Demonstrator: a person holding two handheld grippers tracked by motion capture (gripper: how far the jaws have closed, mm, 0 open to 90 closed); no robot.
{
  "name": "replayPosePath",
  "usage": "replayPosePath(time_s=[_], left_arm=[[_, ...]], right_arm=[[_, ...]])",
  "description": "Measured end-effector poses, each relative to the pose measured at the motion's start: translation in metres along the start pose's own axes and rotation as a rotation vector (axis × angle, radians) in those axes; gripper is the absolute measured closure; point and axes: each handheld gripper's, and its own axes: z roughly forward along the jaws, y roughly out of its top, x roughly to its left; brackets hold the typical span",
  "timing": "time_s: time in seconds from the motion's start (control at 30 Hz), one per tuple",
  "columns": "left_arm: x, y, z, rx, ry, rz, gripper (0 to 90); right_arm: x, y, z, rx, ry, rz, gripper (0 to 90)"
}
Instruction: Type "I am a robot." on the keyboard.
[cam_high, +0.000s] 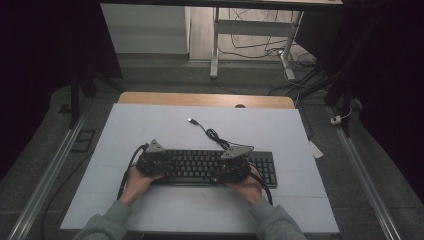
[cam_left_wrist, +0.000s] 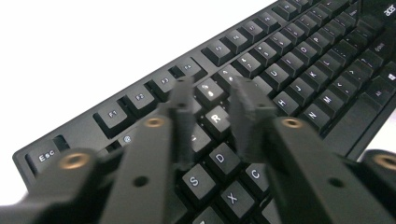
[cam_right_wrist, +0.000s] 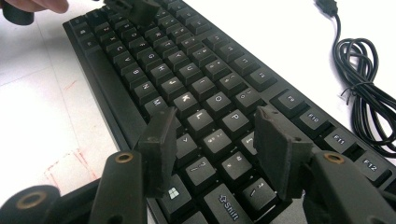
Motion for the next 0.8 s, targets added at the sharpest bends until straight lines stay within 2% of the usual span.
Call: replayPosePath(time_s=[0.1, 0.17, 0.27, 0.47, 0.8], left_arm=[[-0.002, 0.002, 0.003, -0.002, 0.0, 0.012, 84.2], [-0.004, 0.003, 0.005, 0.004, -0.002, 0.024, 87.9], [-0.006, 0.004, 0.009, 0.021, -0.005, 0.044, 88.5], [-0.007, 0.003, 0.011, 0.038, -0.006, 0.05, 88.6], [-0.009, 0.001, 0.016, 0.057, 0.028, 0.061, 88.7]], right_arm=[[0.0, 0.0, 0.0, 0.0, -0.001, -0.001, 49.3], [0.0, 0.0, 0.0, -0.002, -0.001, -0.001, 49.3], [0.0, 0.0, -0.001, -0.002, -0.002, -0.001, 49.2], [0.0, 0.0, -0.001, -0.007, -0.003, -0.002, 49.0], [0.0, 0.0, -0.001, -0.006, -0.003, -0.003, 48.9]])
